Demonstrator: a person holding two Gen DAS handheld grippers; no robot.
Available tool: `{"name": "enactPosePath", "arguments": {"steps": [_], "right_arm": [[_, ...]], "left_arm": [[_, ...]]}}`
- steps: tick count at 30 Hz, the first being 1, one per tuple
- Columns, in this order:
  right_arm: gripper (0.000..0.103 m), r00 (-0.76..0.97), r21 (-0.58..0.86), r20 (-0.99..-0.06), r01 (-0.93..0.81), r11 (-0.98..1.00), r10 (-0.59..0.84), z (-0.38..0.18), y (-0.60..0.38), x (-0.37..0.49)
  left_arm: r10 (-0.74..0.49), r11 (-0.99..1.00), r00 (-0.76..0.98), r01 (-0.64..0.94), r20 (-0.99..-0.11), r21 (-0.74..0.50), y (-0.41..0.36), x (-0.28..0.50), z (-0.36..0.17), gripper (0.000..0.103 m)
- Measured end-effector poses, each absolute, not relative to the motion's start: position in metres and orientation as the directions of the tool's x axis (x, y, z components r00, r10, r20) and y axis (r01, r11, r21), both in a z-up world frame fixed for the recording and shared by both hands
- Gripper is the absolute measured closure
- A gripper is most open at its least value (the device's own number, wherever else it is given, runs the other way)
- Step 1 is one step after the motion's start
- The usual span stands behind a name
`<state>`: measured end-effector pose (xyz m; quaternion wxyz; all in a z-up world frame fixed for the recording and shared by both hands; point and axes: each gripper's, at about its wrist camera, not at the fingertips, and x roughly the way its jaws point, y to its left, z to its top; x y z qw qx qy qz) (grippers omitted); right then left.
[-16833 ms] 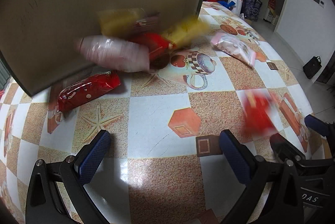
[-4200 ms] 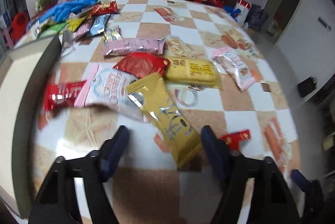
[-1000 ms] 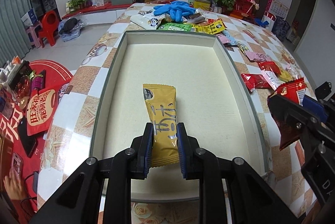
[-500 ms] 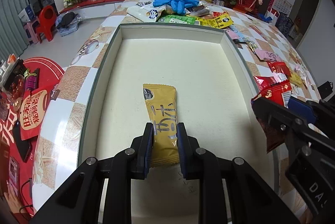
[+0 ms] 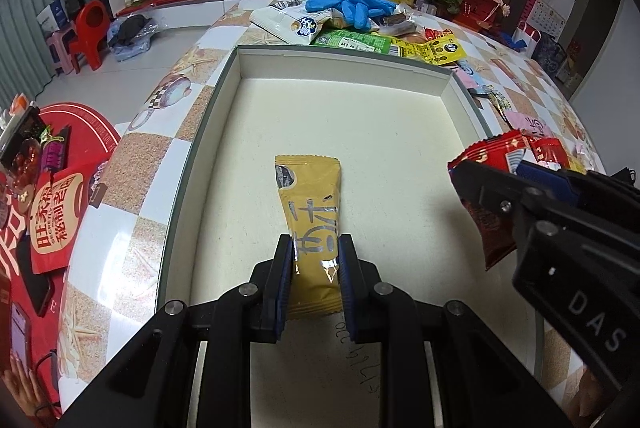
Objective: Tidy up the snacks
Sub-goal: 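Carry the yellow packet over the white tray while the right tool carries the red packet there, then open the left tool over the tray while the right tool releases the red packet, then grasp the red bar packet with the left tool while the right tool moves to the cranberry packet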
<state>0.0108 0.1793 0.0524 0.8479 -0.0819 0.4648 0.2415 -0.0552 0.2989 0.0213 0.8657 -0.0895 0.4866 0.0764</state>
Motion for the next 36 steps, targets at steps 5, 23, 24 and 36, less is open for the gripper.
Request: {"name": "enactPosePath", "arguments": {"steps": [5, 23, 24, 36], "right_arm": [[0.079, 0.448, 0.079, -0.834, -0.48, 0.874, 0.322, 0.048, 0.181, 0.014], [0.021, 0.563, 0.143, -0.746, -0.386, 0.911, 0.355, 0.077, 0.093, -0.007], [0.021, 0.564, 0.151, -0.751, -0.358, 0.921, 0.342, 0.073, 0.075, -0.011], [0.021, 0.547, 0.099, -0.83, -0.041, 0.994, 0.105, 0.006, -0.115, -0.045]], "left_arm": [[0.044, 0.972, 0.523, -0.217, -0.851, -0.084, 0.3, -0.054, 0.021, 0.079], [-0.057, 0.974, 0.655, -0.129, -0.753, -0.186, 0.268, -0.084, 0.064, 0.024], [-0.079, 0.977, 0.654, -0.101, -0.752, -0.19, 0.253, -0.085, 0.066, 0.024], [-0.133, 0.984, 0.594, 0.173, -0.794, -0.035, 0.089, -0.023, 0.054, 0.023]]}}
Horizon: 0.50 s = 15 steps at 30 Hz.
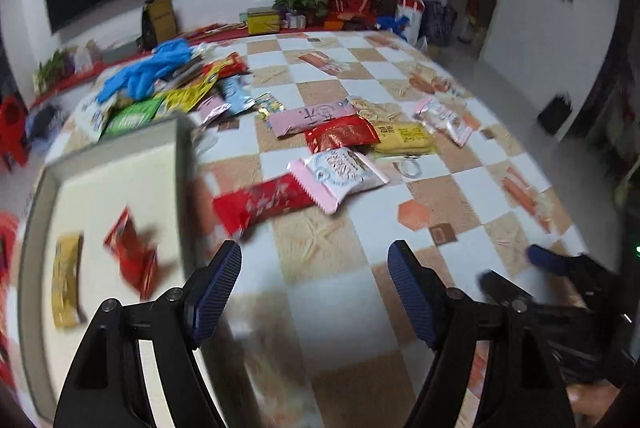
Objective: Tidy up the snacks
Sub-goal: 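Grasp the red bar packet with the left tool while the right tool moves to the cranberry packet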
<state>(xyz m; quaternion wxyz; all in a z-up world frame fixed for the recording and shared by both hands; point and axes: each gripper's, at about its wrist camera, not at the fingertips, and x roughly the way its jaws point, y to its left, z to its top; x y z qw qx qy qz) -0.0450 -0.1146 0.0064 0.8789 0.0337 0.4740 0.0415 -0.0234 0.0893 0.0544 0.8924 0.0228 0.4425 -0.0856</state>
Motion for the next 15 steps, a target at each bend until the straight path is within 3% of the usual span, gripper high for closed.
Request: {"name": "enactPosePath", "arguments": {"steps": [2, 4, 6, 12, 13, 15], "right_arm": [[0.02, 0.56, 0.087, -0.821, -0.063, 0.994, 0.107, 0.005, -0.12, -0.051], [0.0, 0.572, 0.084, -0.812, -0.084, 0.993, 0.117, 0.002, -0.122, -0.056], [0.0, 0.568, 0.109, -0.81, -0.1, 0.989, 0.147, 0.001, -0.123, -0.053], [0.0, 0.576, 0.152, -0.796, -0.107, 0.983, 0.186, 0.0, -0.124, -0.053], [0.0, 0.578, 0.162, -0.793, -0.11, 0.981, 0.196, 0.0, -0.124, -0.053], [0.0, 0.581, 0.186, -0.784, -0.112, 0.976, 0.216, 0.0, -0.127, -0.053]], "left_arm": [[-0.091, 0.977, 0.571, 0.209, -0.816, 0.037, 0.083, 0.003, 0.048, 0.023], [-0.023, 0.972, 0.551, 0.207, -0.834, 0.11, 0.085, 0.027, 0.041, 0.023], [0.01, 0.969, 0.516, 0.205, -0.856, 0.135, 0.088, 0.045, 0.033, 0.023], [-0.055, 0.935, 0.414, 0.341, -0.909, 0.099, 0.071, 0.056, 0.006, 0.023], [-0.091, 0.937, 0.401, 0.346, -0.911, 0.059, 0.071, 0.054, 0.006, 0.025], [-0.148, 0.946, 0.389, 0.323, -0.909, -0.016, 0.074, 0.048, 0.008, 0.042]]}}
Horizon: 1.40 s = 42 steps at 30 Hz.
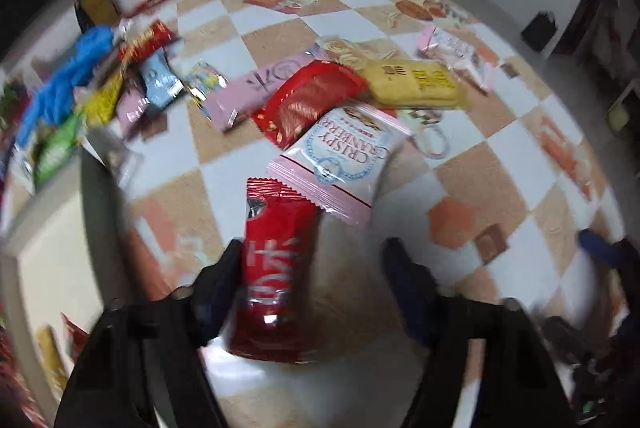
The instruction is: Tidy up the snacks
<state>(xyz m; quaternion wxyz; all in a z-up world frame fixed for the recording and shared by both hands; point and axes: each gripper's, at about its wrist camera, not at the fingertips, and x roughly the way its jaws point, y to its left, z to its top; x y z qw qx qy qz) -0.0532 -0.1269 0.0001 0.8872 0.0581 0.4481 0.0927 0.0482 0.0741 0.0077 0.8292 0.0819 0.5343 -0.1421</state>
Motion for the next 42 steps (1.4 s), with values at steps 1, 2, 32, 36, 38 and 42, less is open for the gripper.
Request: {"name": "enactPosePath", "arguments": {"steps": [1, 2, 32, 36, 38, 42], "right_arm": [[0.0, 0.583, 0.196, -0.781, -0.112, 0.974, 0.224, 0.0, -0.128, -0.054], [0.0, 0.585, 0.208, -0.777, -0.112, 0.972, 0.234, 0.001, -0.129, -0.054], [0.0, 0.498, 0.196, -0.839, -0.098, 0.976, 0.219, 0.023, -0.064, 0.023], [0.0, 0.501, 0.131, -0.849, -0.11, 0.985, 0.169, 0.026, -0.03, 0.054], [0.0, 0.489, 0.115, -0.86, -0.096, 0.989, 0.147, 0.024, -0.017, 0.071], [0.048, 0.426, 0.006, -0.903, -0.103, 0.995, 0.049, 0.004, 0.006, 0.097]], "left_arm": [[-0.143, 0.946, 0.399, 0.323, -0.906, -0.008, 0.072, 0.044, 0.009, 0.048], [-0.151, 0.945, 0.407, 0.326, -0.901, -0.011, 0.07, 0.037, 0.011, 0.065], [-0.153, 0.985, 0.604, 0.159, -0.782, -0.07, 0.069, -0.084, 0.007, 0.081], [-0.172, 0.983, 0.603, 0.156, -0.779, -0.096, 0.073, -0.084, 0.006, 0.081], [-0.174, 0.983, 0.602, 0.155, -0.779, -0.1, 0.074, -0.084, 0.006, 0.081], [-0.204, 0.978, 0.598, 0.151, -0.775, -0.141, 0.08, -0.083, 0.006, 0.08]]}}
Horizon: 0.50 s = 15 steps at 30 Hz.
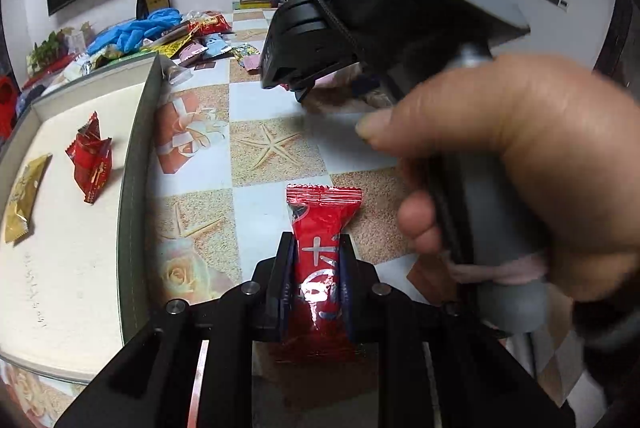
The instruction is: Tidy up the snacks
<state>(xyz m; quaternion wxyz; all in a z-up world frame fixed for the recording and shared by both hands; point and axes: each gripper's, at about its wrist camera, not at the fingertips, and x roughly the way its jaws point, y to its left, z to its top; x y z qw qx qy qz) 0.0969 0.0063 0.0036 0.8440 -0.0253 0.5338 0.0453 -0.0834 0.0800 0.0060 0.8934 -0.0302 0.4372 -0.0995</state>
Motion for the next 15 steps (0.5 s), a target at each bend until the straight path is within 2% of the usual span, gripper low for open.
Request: {"name": "enactPosePath", "arguments": {"steps": [1, 2, 3, 4, 11, 15], "right_arm": [[0.064, 0.443, -0.027, -0.896, -0.126, 0.992, 0.032, 0.003, 0.012, 0.097], [0.074, 0.455, -0.01, -0.889, -0.147, 0.989, 0.059, 0.005, 0.014, 0.094], [0.097, 0.455, -0.005, -0.888, -0.154, 0.988, 0.066, 0.006, 0.014, 0.09], [0.102, 0.458, -0.004, -0.886, -0.164, 0.987, 0.072, 0.007, 0.011, 0.083], [0.102, 0.506, 0.091, -0.848, -0.157, 0.983, 0.16, 0.013, -0.058, -0.001], [0.102, 0.534, 0.083, -0.832, -0.148, 0.986, 0.15, 0.01, -0.086, -0.035]], "left_arm": [[-0.21, 0.977, 0.597, 0.151, -0.774, -0.149, 0.081, -0.083, 0.006, 0.08], [-0.212, 0.977, 0.597, 0.151, -0.774, -0.151, 0.081, -0.083, 0.006, 0.08], [-0.21, 0.977, 0.598, 0.151, -0.774, -0.148, 0.08, -0.084, 0.007, 0.08], [-0.207, 0.978, 0.598, 0.152, -0.775, -0.144, 0.08, -0.083, 0.006, 0.08], [-0.172, 0.985, 0.609, 0.123, -0.774, -0.122, 0.083, -0.083, 0.008, 0.081], [-0.158, 0.987, 0.607, 0.078, -0.779, -0.14, 0.091, -0.08, 0.008, 0.081]]}}
